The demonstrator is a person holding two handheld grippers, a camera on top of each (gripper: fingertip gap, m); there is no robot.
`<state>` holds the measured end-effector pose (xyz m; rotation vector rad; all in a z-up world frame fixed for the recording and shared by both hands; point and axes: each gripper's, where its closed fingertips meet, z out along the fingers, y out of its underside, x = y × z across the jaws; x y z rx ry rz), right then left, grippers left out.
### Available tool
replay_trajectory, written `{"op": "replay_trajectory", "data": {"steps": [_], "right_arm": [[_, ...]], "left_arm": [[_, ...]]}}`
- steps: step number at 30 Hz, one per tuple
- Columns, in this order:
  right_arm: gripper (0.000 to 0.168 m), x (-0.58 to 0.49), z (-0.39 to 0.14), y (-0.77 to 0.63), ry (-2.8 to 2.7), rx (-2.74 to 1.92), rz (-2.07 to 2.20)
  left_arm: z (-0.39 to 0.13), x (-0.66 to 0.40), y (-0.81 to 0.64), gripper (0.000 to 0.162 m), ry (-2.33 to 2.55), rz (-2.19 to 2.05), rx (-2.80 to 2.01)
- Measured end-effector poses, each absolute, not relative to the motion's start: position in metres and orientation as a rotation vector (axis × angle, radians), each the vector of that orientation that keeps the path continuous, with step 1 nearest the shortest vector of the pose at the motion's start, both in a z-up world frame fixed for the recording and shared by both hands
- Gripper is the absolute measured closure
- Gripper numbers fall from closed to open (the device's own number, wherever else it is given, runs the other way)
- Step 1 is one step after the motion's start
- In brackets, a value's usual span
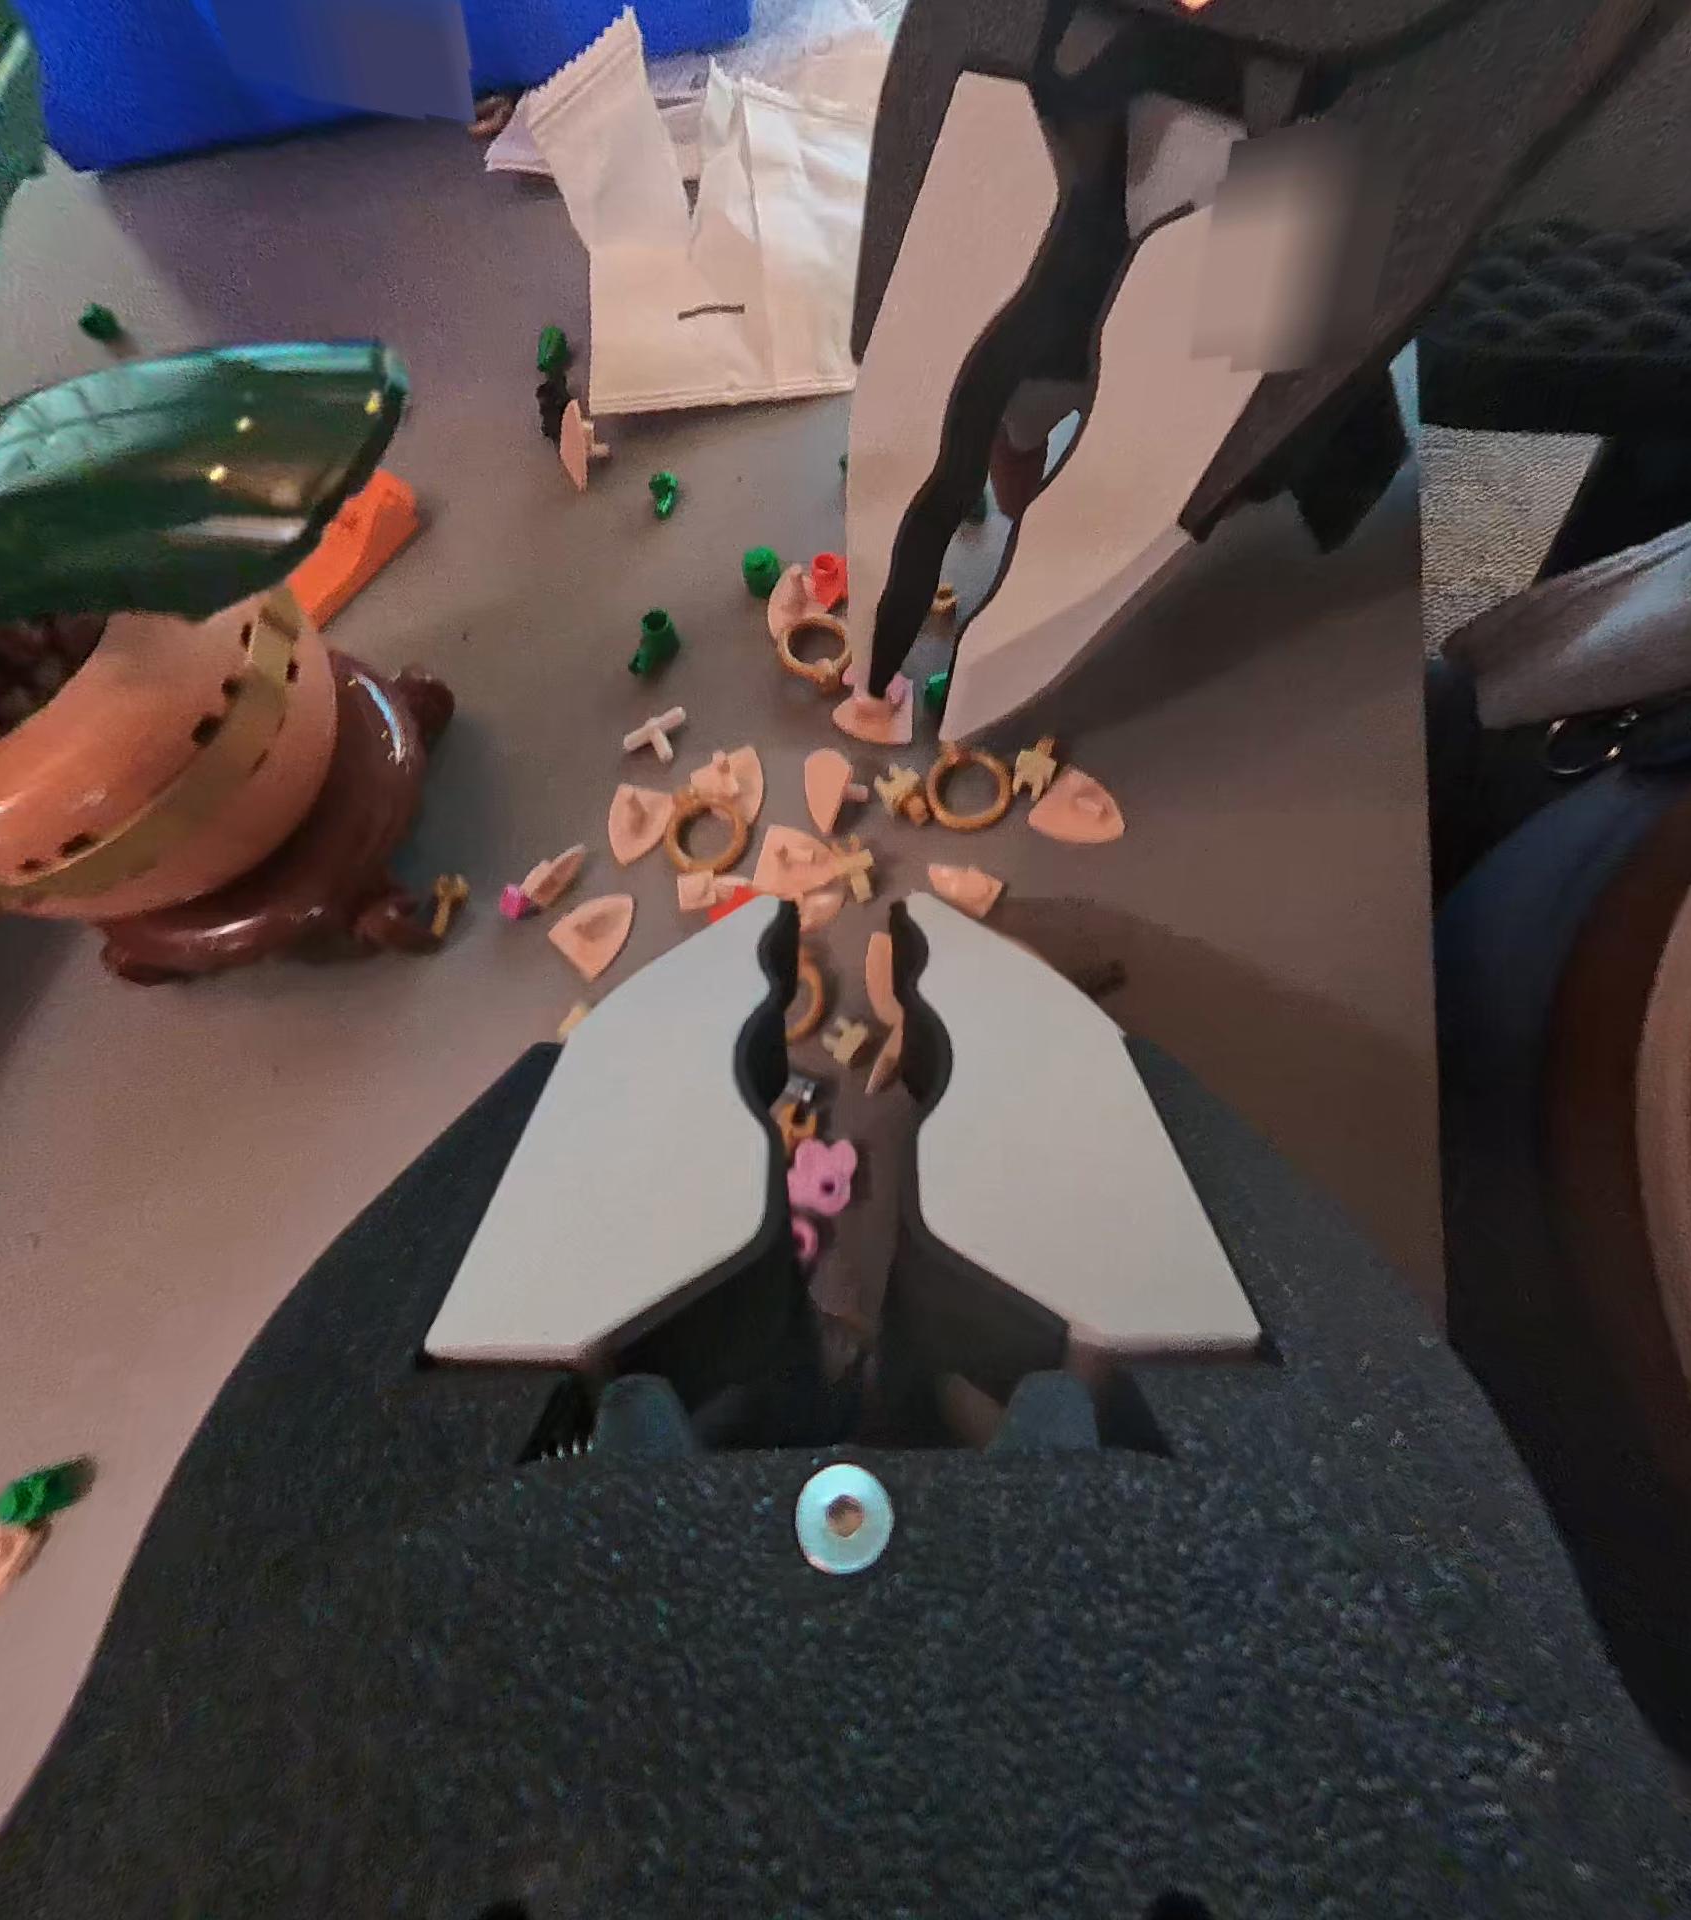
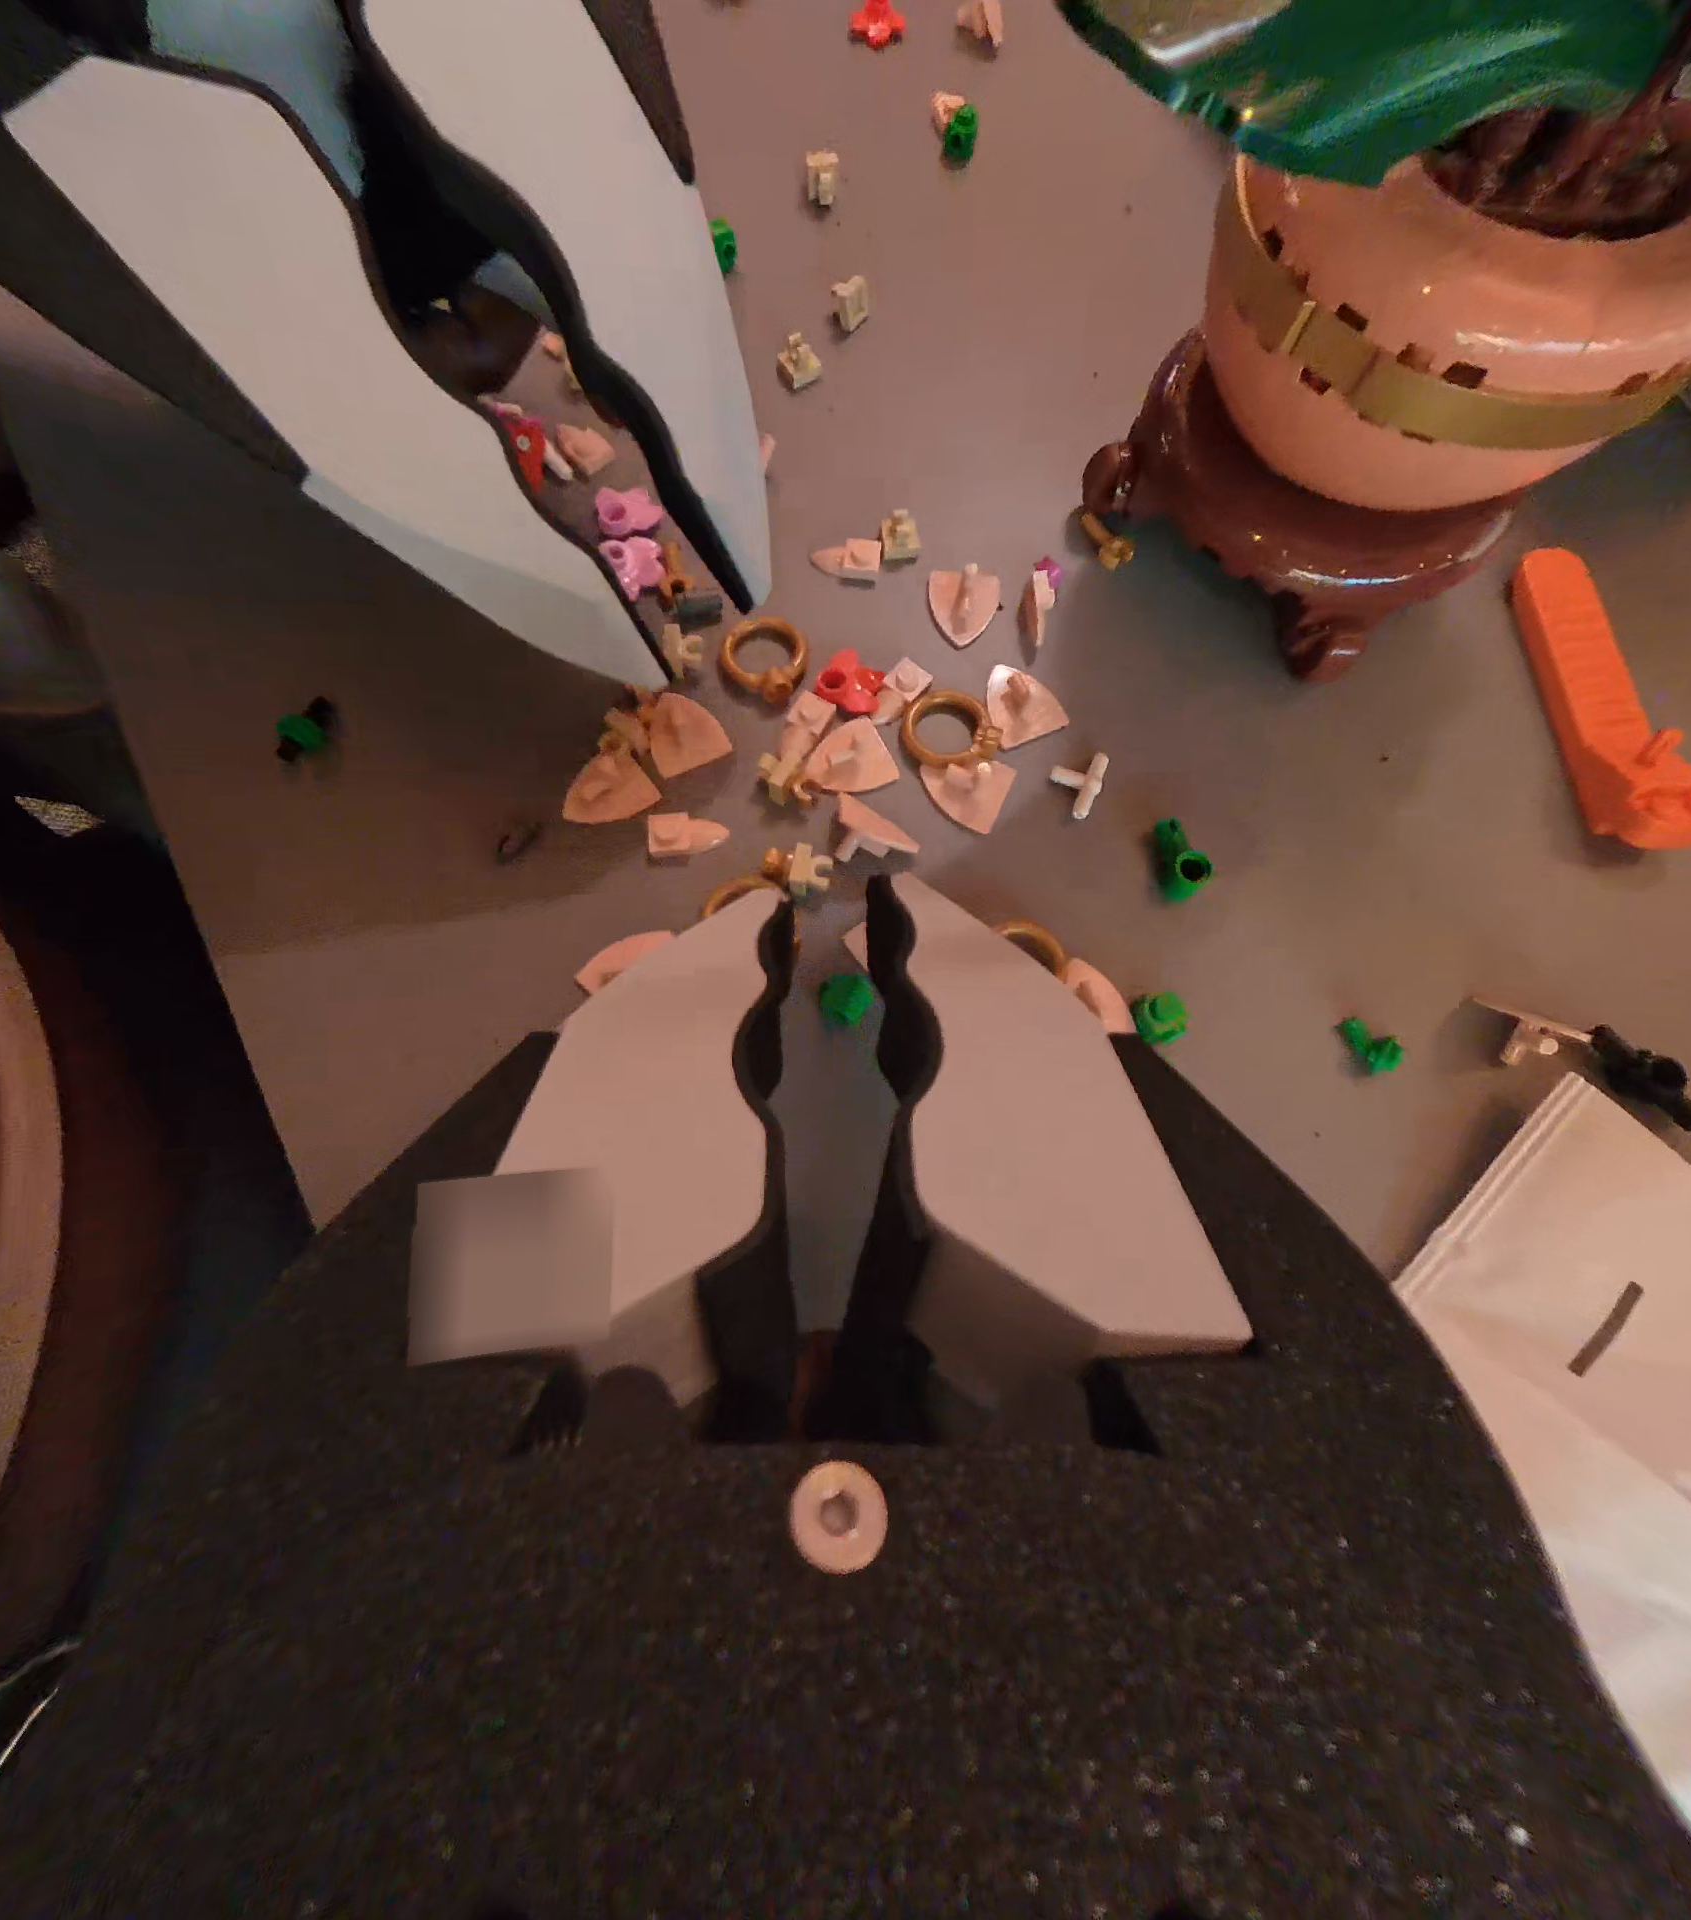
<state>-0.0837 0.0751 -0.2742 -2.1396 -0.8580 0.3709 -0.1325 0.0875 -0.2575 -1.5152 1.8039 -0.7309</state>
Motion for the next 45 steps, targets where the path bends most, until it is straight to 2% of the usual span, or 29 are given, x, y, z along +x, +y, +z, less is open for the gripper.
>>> {"op": "replay_trajectory", "data": {"steps": [10, 16, 20, 25, 32, 34, 36, 39, 40, 45], "right_arm": [[0.154, -0.095, -0.285, 0.079, -0.768, -2.191, 0.404], [0.157, -0.097, -0.282, 0.084, -0.748, -2.200, 0.404], [0.160, -0.127, -0.252, 0.093, -0.754, -2.082, 0.459], [0.161, -0.201, -0.245, 0.130, -0.865, -1.952, 0.469], [0.160, -0.280, -0.249, 0.206, -1.022, -1.906, 0.479], [0.160, -0.288, -0.264, 0.213, -1.059, -1.989, 0.515], [0.145, -0.289, -0.271, 0.222, -1.042, -2.028, 0.505], [0.138, -0.293, -0.263, 0.224, -1.056, -1.946, 0.520], [0.132, -0.294, -0.259, 0.222, -1.078, -1.909, 0.516], [0.130, -0.295, -0.263, 0.218, -1.178, -1.880, 0.428]], "left_arm": [[-0.282, -0.110, 0.084, 0.155, 1.859, -0.750, -1.639], [-0.259, -0.120, 0.095, 0.155, 1.747, -0.756, -1.634], [-0.238, -0.182, 0.146, 0.155, 1.529, -0.533, -1.738], [-0.246, -0.305, 0.225, 0.155, 1.144, -0.157, -1.954], [-0.264, -0.325, 0.228, 0.155, 1.070, -0.280, -2.003], [-0.266, -0.326, 0.228, 0.148, 1.082, -0.260, -2.004], [-0.266, -0.325, 0.226, 0.146, 1.087, -0.278, -2.002], [-0.263, -0.323, 0.224, 0.144, 1.079, -0.321, -1.981], [-0.261, -0.322, 0.223, 0.146, 1.075, -0.330, -1.969], [-0.253, -0.314, 0.224, 0.146, 1.037, -0.399, -1.948]]}}
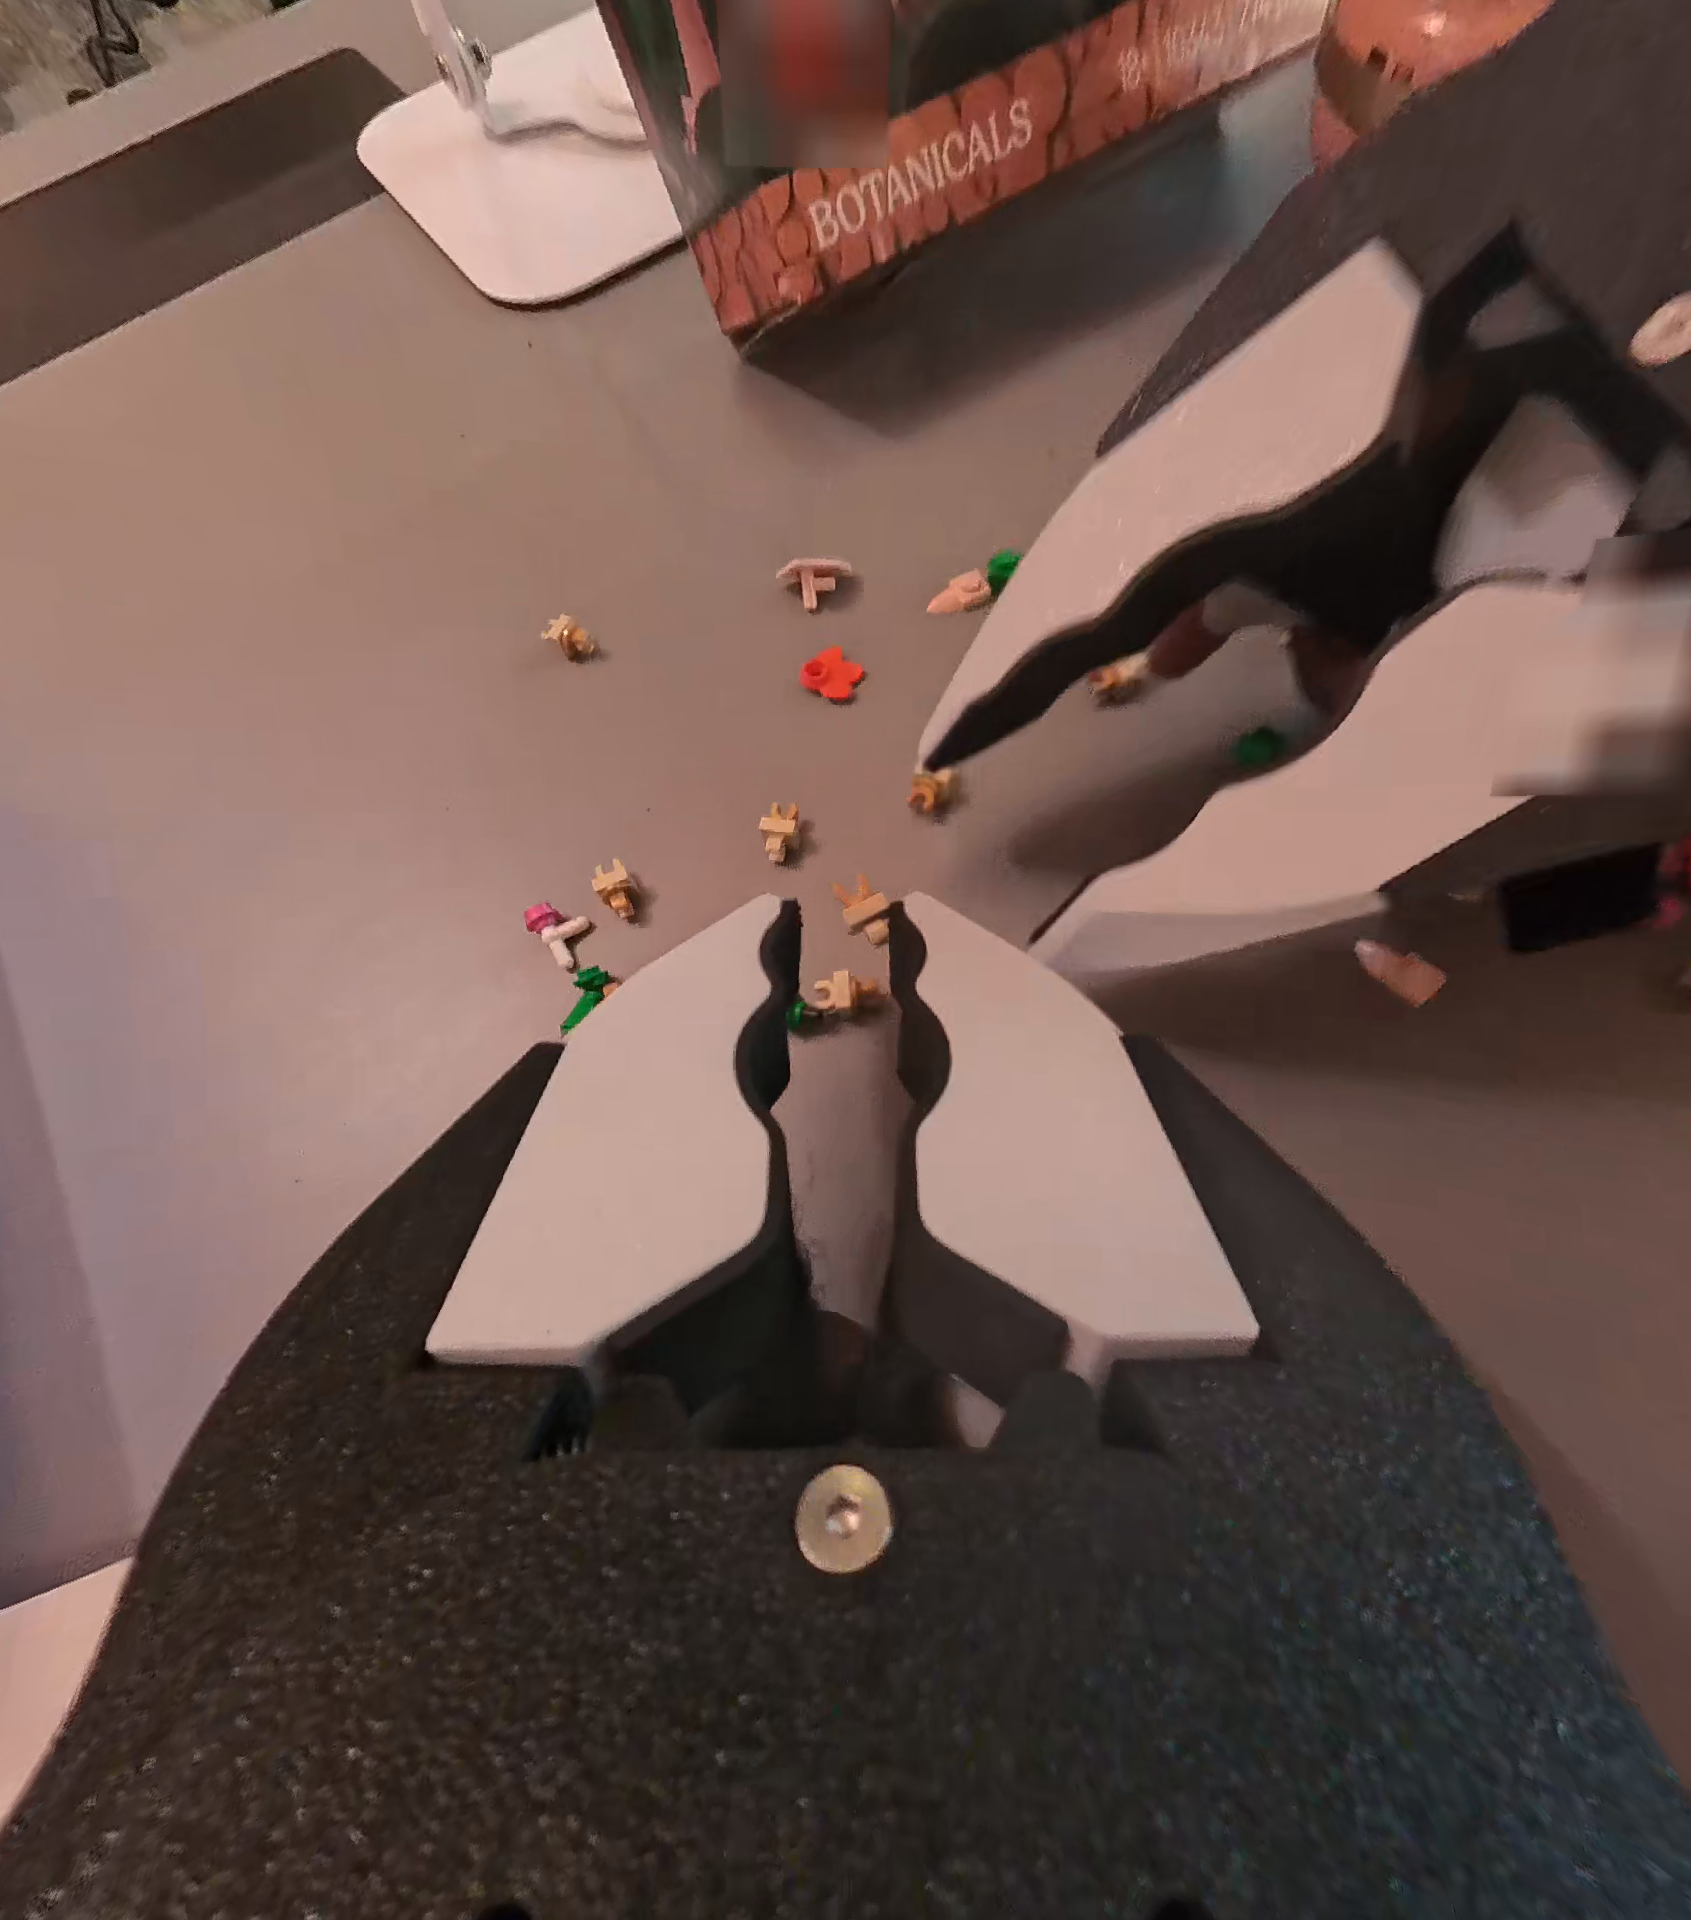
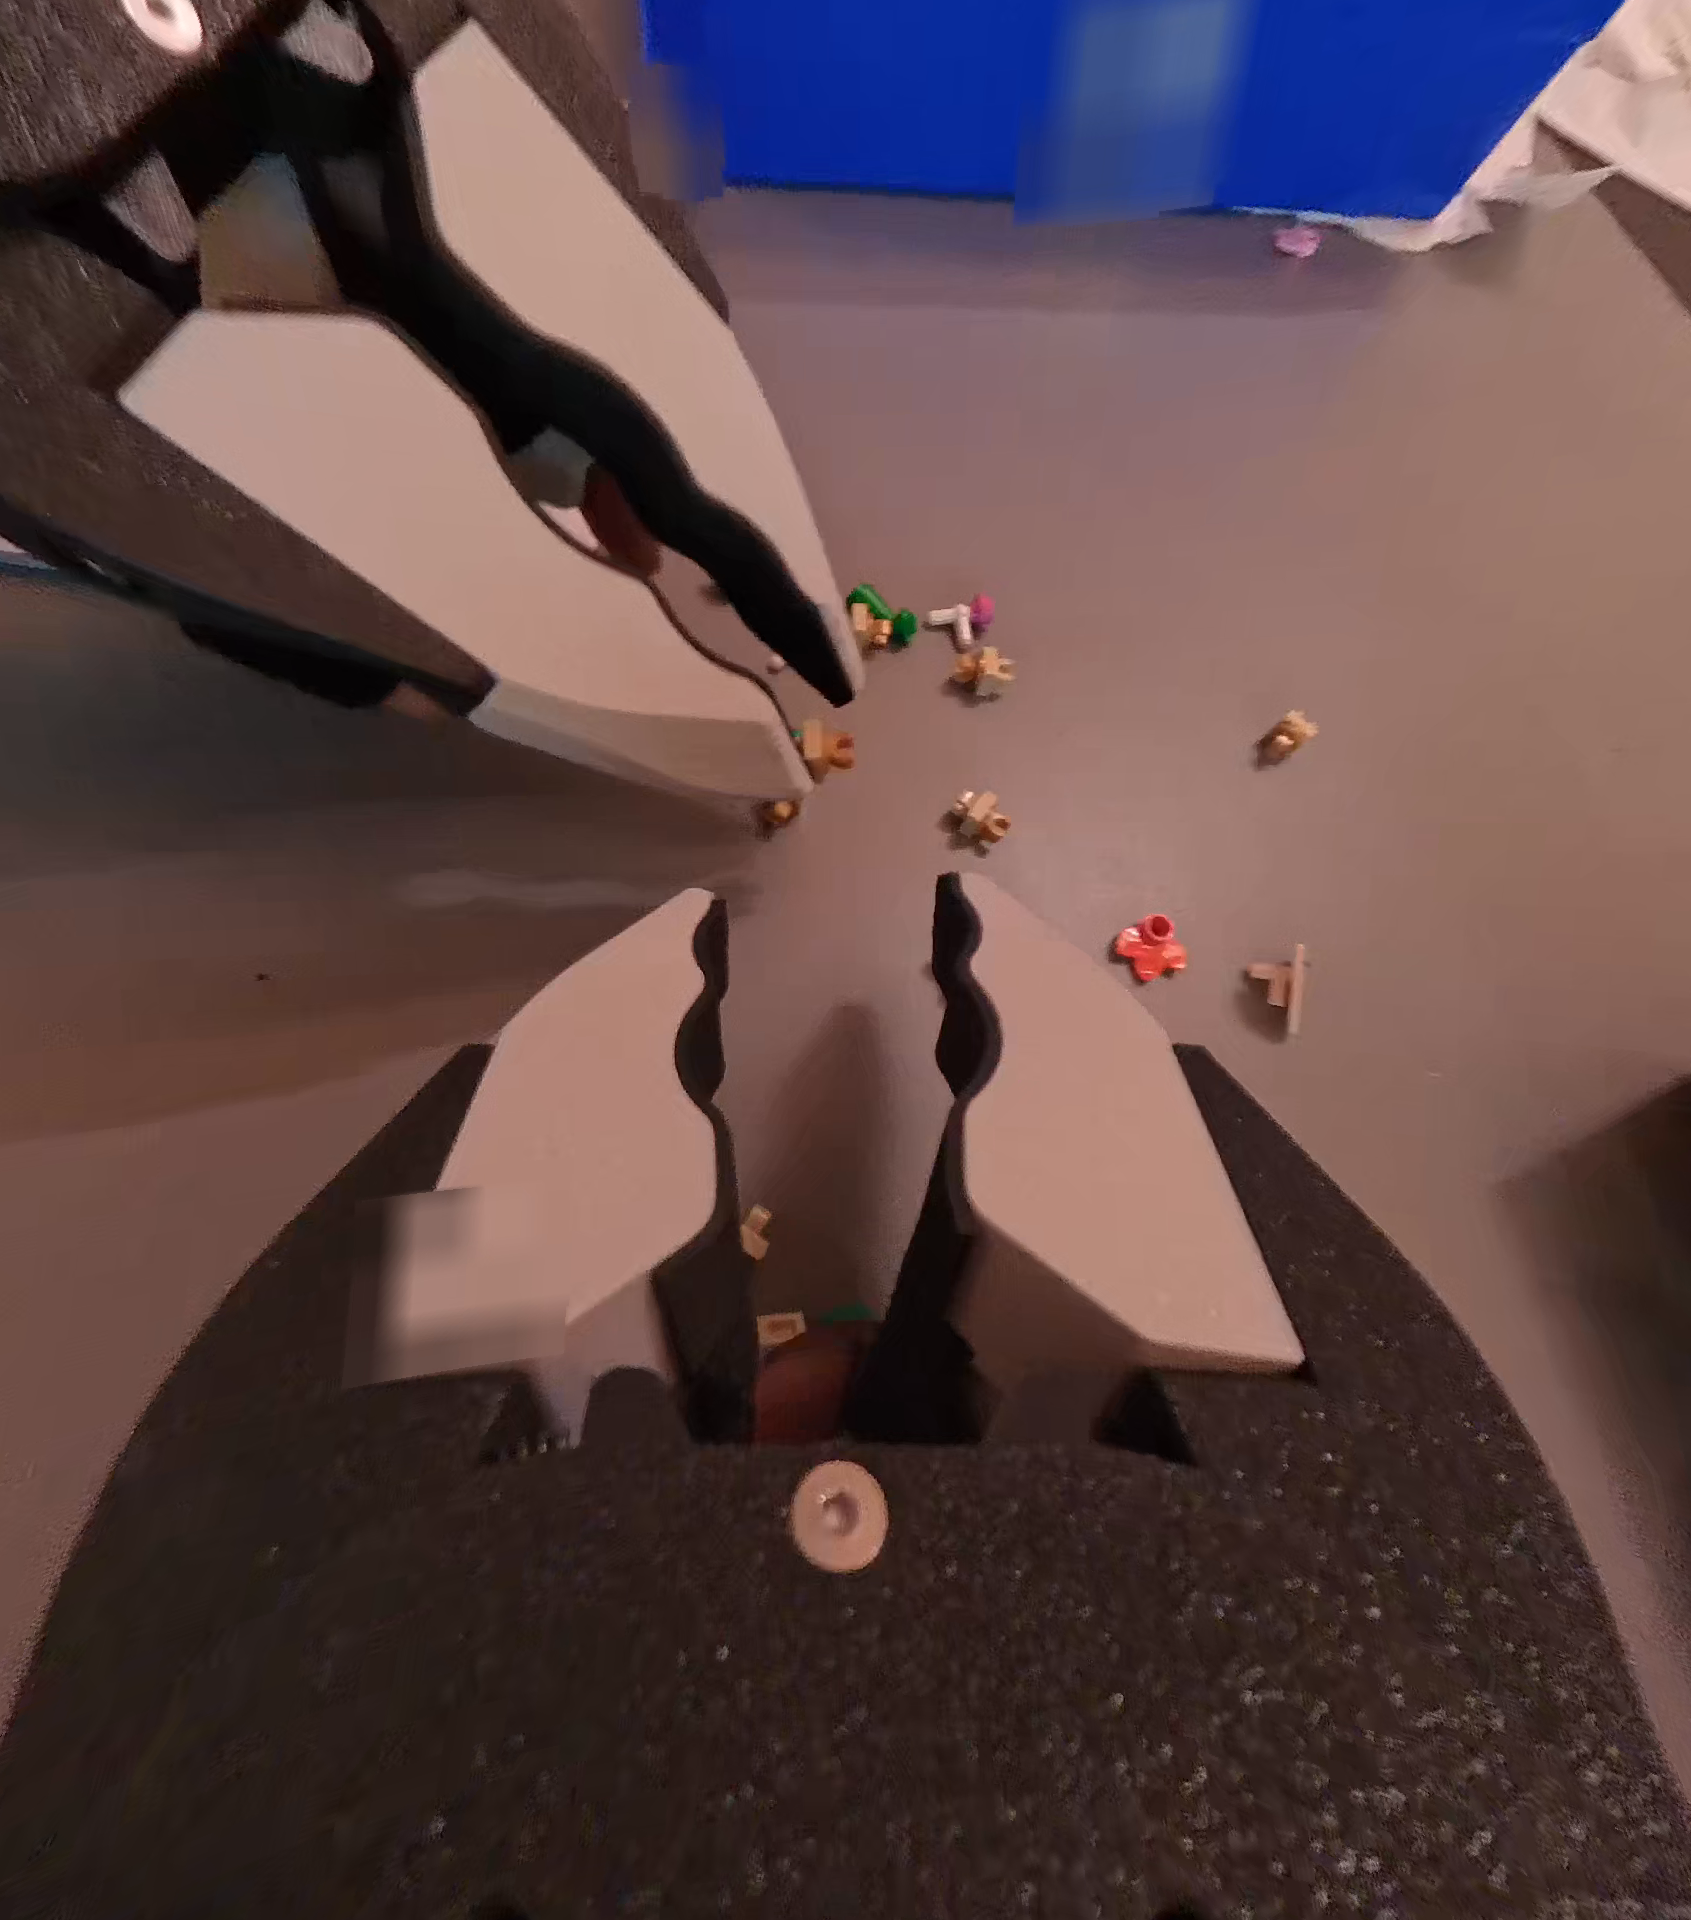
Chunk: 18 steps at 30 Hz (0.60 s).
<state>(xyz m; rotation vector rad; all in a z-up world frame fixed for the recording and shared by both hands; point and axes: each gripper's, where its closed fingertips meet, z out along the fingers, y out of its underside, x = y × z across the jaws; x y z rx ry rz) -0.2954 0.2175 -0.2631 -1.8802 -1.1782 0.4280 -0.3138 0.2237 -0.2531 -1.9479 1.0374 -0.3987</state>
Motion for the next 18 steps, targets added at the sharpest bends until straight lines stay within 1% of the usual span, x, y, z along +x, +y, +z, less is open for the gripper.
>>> {"op": "replay_trajectory", "data": {"steps": [1, 2, 3, 4, 6, 8, 11, 13, 16, 18], "right_arm": [[0.131, -0.293, -0.259, 0.217, -1.160, -1.867, 0.427], [0.136, -0.292, -0.252, 0.216, -1.138, -1.841, 0.454], [0.147, -0.293, -0.246, 0.213, -1.131, -1.806, 0.505], [0.155, -0.297, -0.243, 0.209, -1.142, -1.774, 0.563], [0.158, -0.302, -0.246, 0.206, -1.176, -1.776, 0.630], [0.158, -0.306, -0.252, 0.207, -1.207, -1.794, 0.634], [0.156, -0.307, -0.261, 0.202, -1.314, -1.798, 0.621], [0.155, -0.300, -0.265, 0.207, -1.316, -1.849, 0.537], [0.156, -0.278, -0.237, 0.201, -1.124, -1.851, 0.486], [0.155, -0.265, -0.213, 0.159, -1.019, -1.759, 0.597]], "left_arm": [[-0.256, -0.315, 0.224, 0.145, 1.054, -0.365, -1.956], [-0.260, -0.316, 0.224, 0.143, 1.078, -0.324, -1.957], [-0.262, -0.316, 0.224, 0.141, 1.106, -0.292, -1.949], [-0.263, -0.315, 0.224, 0.141, 1.125, -0.270, -1.941], [-0.262, -0.312, 0.222, 0.142, 1.154, -0.261, -1.918], [-0.258, -0.307, 0.218, 0.146, 1.195, -0.260, -1.877], [-0.254, -0.307, 0.215, 0.144, 1.287, -0.178, -1.789], [-0.250, -0.309, 0.219, 0.145, 1.253, -0.155, -1.793], [-0.237, -0.314, 0.226, 0.147, 1.174, -0.092, -1.758], [-0.222, -0.306, 0.219, 0.149, 1.158, -0.128, -1.670]]}}
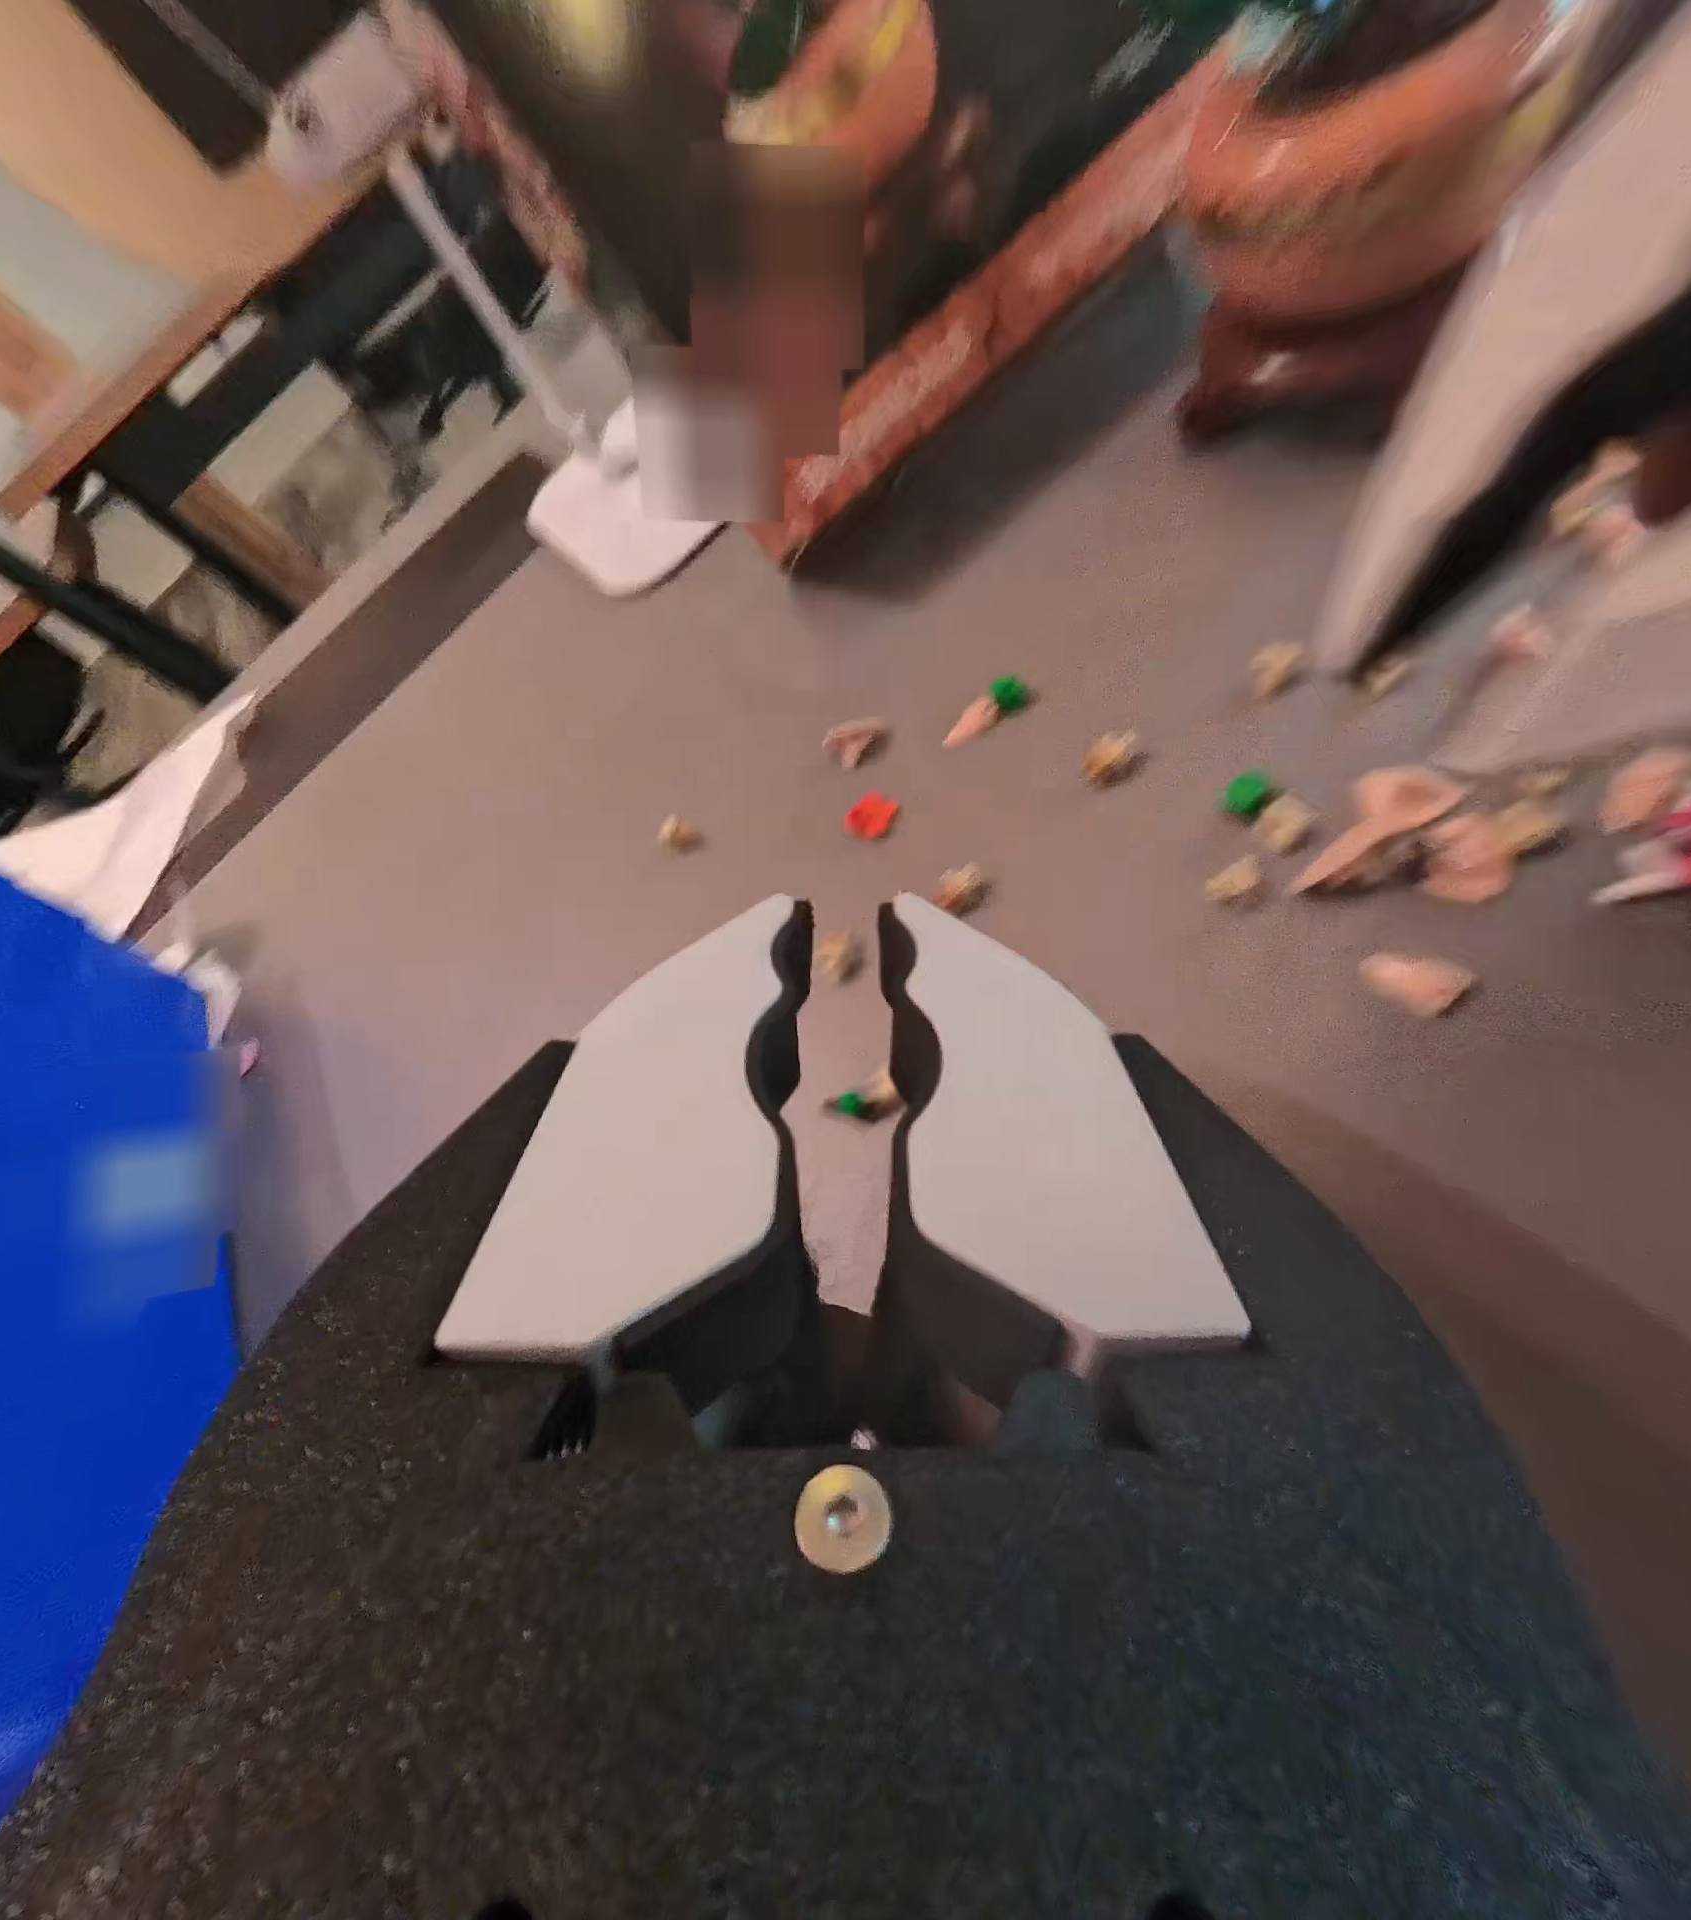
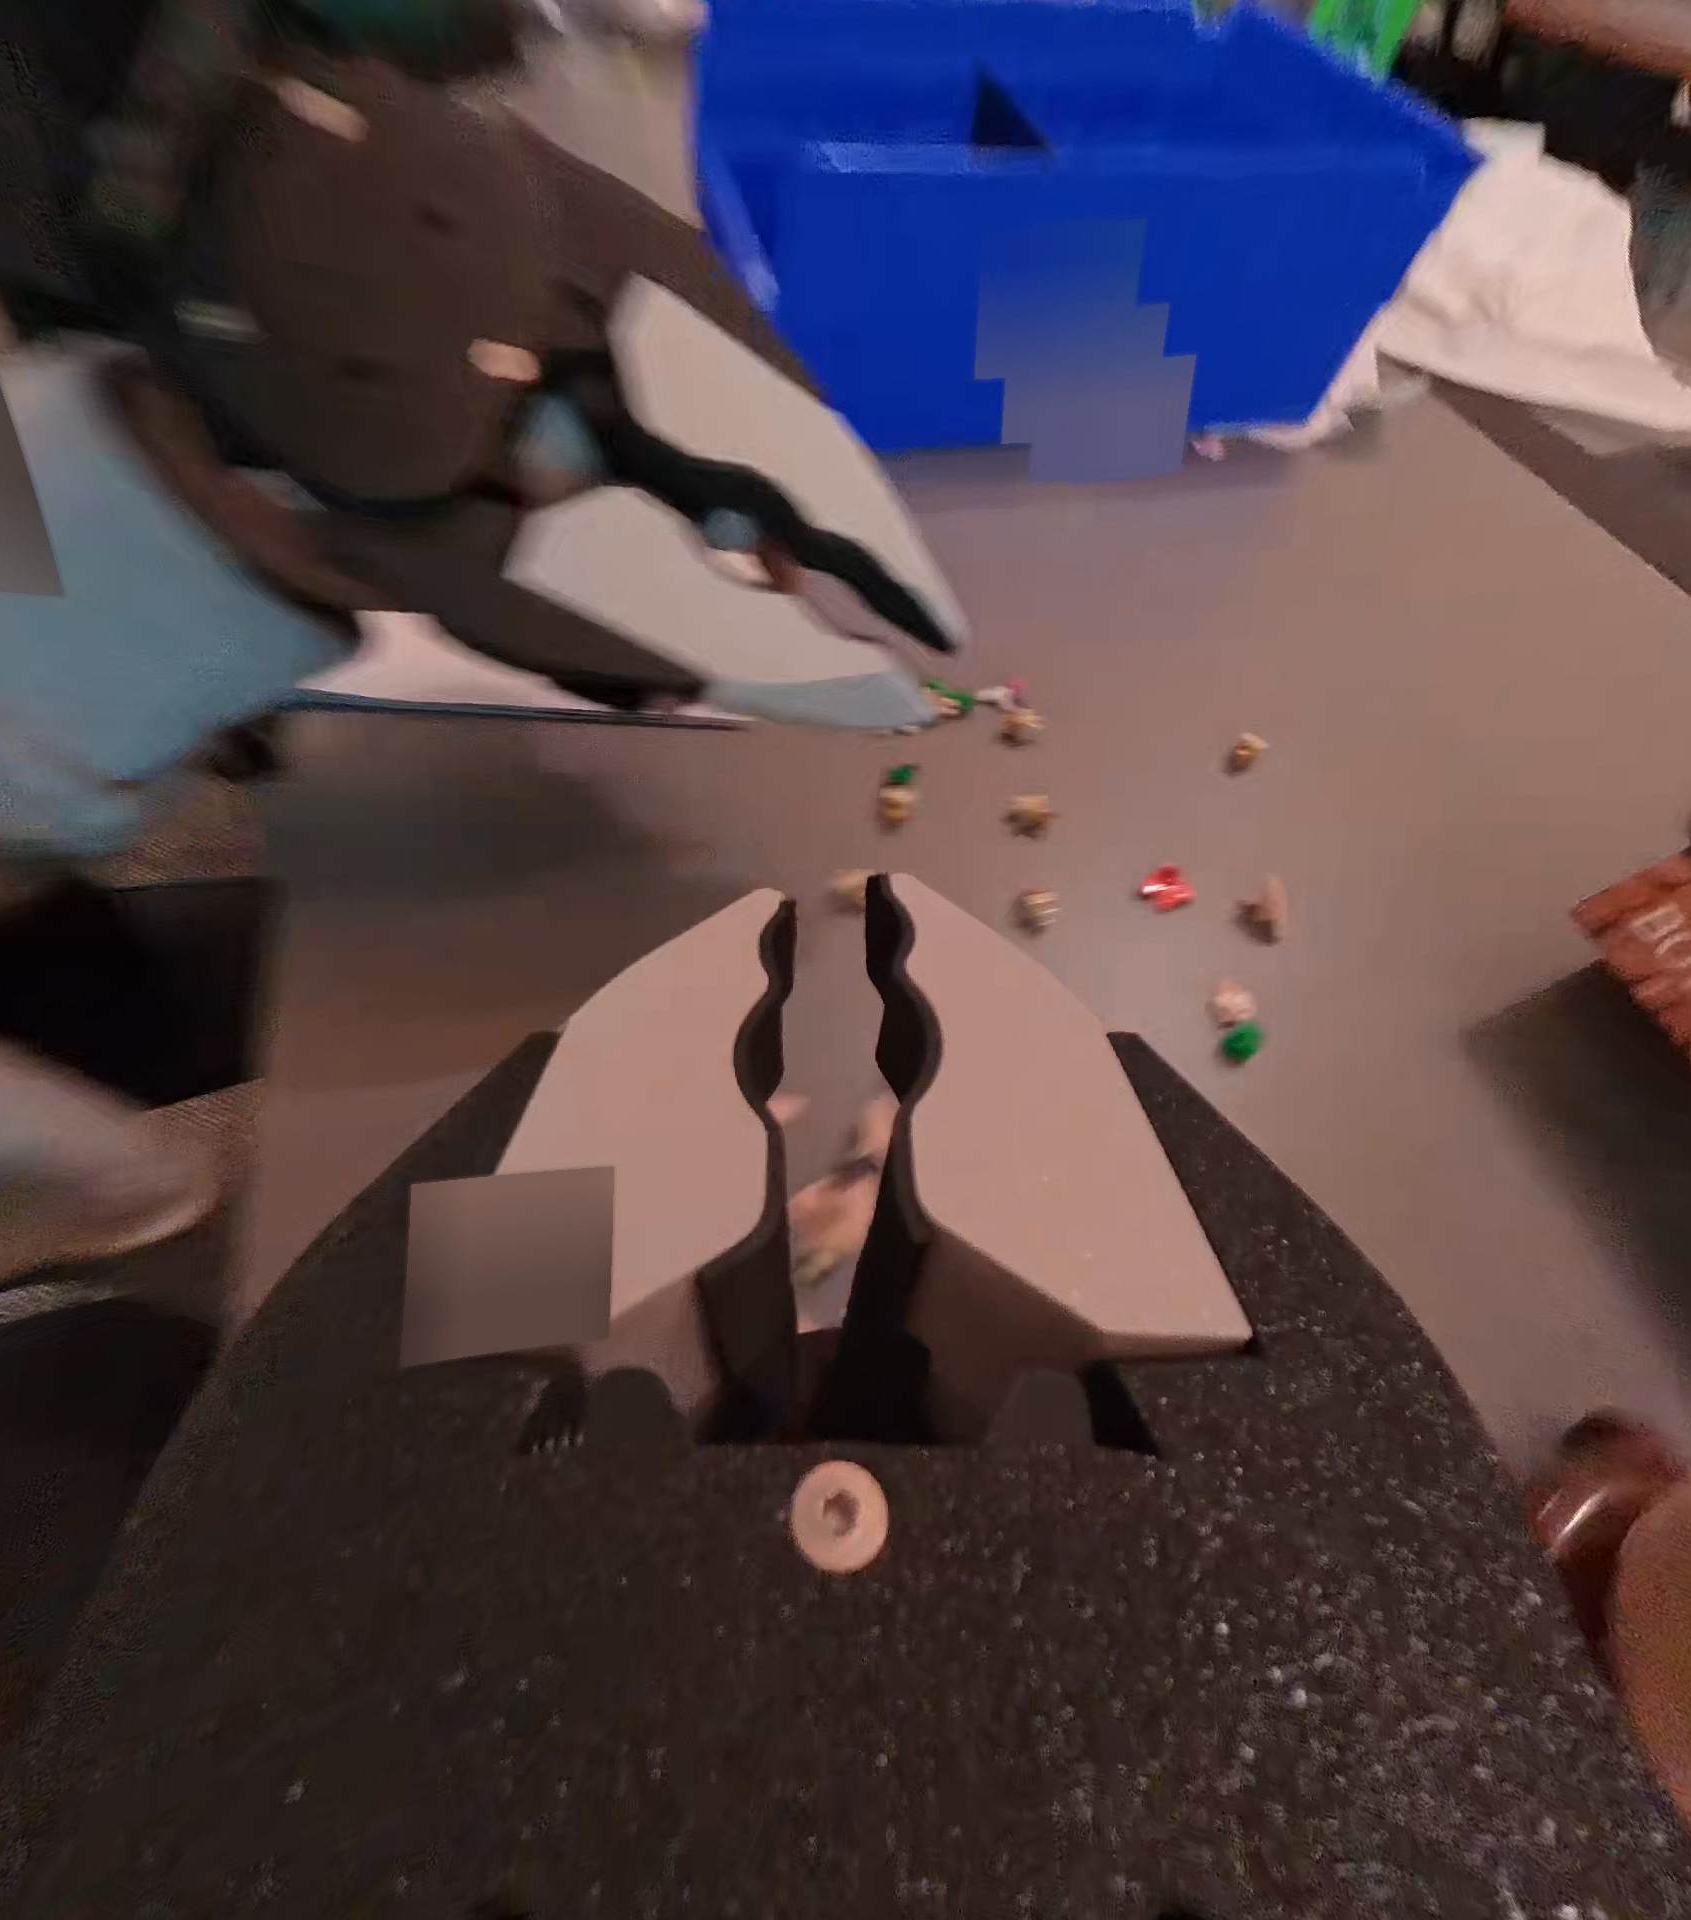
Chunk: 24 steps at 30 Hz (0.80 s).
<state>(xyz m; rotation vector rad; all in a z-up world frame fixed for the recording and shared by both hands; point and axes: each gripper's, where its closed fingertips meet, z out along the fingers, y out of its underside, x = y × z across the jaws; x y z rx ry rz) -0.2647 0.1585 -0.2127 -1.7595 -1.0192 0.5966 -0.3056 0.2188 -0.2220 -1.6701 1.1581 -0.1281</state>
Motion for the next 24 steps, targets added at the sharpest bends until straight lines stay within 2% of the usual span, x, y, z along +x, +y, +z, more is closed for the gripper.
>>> {"op": "replay_trajectory", "data": {"steps": [2, 4, 8, 11, 16, 24], "right_arm": [[0.153, -0.246, -0.208, 0.107, -1.008, -1.670, 0.614], [0.152, -0.206, -0.218, 0.073, -1.002, -1.664, 0.455], [0.152, -0.117, -0.250, 0.039, -0.809, -1.936, 0.381], [0.152, -0.092, -0.258, 0.036, -0.771, -1.983, 0.326], [0.152, -0.092, -0.279, 0.042, -0.901, -2.062, 0.274], [0.153, -0.091, -0.283, 0.051, -0.952, -2.082, 0.362]], "left_arm": [[-0.212, -0.281, 0.199, 0.152, 1.181, -0.305, -1.599], [-0.205, -0.254, 0.176, 0.151, 1.221, -0.495, -1.545], [-0.200, -0.201, 0.131, 0.148, 1.318, -0.762, -1.470], [-0.213, -0.162, 0.093, 0.148, 1.440, -0.909, -1.465], [-0.249, -0.126, 0.058, 0.147, 1.698, -0.818, -1.452], [-0.247, -0.123, 0.059, 0.149, 1.697, -0.834, -1.482]]}}
